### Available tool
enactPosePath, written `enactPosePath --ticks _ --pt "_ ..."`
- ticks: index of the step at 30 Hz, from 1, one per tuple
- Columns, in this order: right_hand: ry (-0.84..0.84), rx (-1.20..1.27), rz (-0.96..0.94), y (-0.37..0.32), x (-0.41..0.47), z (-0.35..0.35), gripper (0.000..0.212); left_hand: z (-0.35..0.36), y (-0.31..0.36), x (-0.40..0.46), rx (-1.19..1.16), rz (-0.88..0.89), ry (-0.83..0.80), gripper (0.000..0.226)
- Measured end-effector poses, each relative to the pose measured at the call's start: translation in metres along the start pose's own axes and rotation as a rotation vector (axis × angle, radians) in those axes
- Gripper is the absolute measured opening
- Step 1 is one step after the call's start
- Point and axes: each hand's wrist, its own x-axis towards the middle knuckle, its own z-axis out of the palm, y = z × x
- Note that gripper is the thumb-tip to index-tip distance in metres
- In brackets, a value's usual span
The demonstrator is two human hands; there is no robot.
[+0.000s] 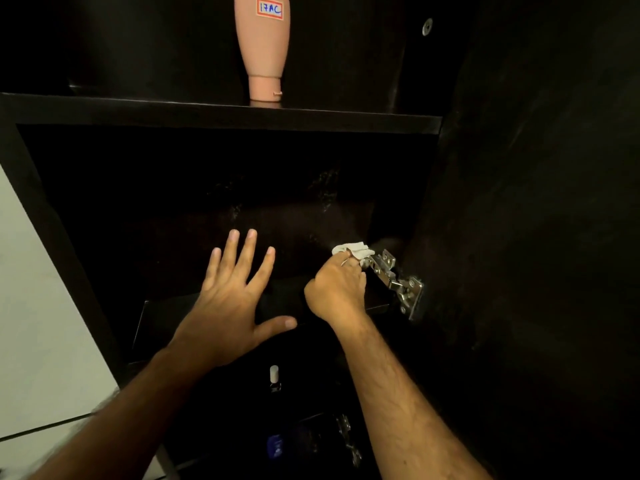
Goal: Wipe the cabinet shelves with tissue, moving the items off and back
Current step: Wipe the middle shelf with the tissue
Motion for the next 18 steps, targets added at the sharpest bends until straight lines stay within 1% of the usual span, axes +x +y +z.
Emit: enactPosePath --ticks 3,5,7,8,10,12,13,14,17,18 --pt "-0.004 -0.077 0.014 0.004 0.001 -0.008 0.075 -0.004 0.001 0.0 0.016 -0.024 -0.028 0.113" --pt "0.015 0.002 -0.005 0.005 -0.001 -0.009 0.072 -0.006 0.002 0.001 0.022 -0.042 -0.036 0.113" --pt "0.058 0.154 -0.048 0.001 -0.004 -0.007 0.071 -0.006 0.002 0.001 0.033 -0.048 -0.046 0.111" --pt "0.115 0.222 -0.086 -0.003 -0.005 -0.007 0.07 -0.007 0.003 0.0 0.029 -0.047 -0.043 0.11" --pt "0.284 0.284 -0.191 -0.014 0.001 -0.015 0.064 -0.006 0.003 0.0 0.008 -0.042 -0.029 0.109" --pt "0.436 0.26 -0.274 -0.027 0.01 -0.034 0.054 -0.005 0.002 0.0 0.003 -0.037 -0.016 0.109" --pt "0.48 0.235 -0.297 -0.035 0.016 -0.047 0.049 -0.005 0.002 0.0 0.004 -0.035 -0.012 0.109" --pt "0.501 0.226 -0.313 -0.041 0.02 -0.06 0.049 -0.004 0.002 0.0 0.006 -0.034 -0.011 0.108" --pt "0.533 0.299 -0.382 -0.053 0.033 -0.084 0.064 -0.003 0.001 -0.001 0.003 -0.022 0.011 0.106" --pt "0.552 0.272 -0.406 -0.052 0.035 -0.084 0.065 -0.003 0.001 -0.001 -0.002 -0.019 0.02 0.106"
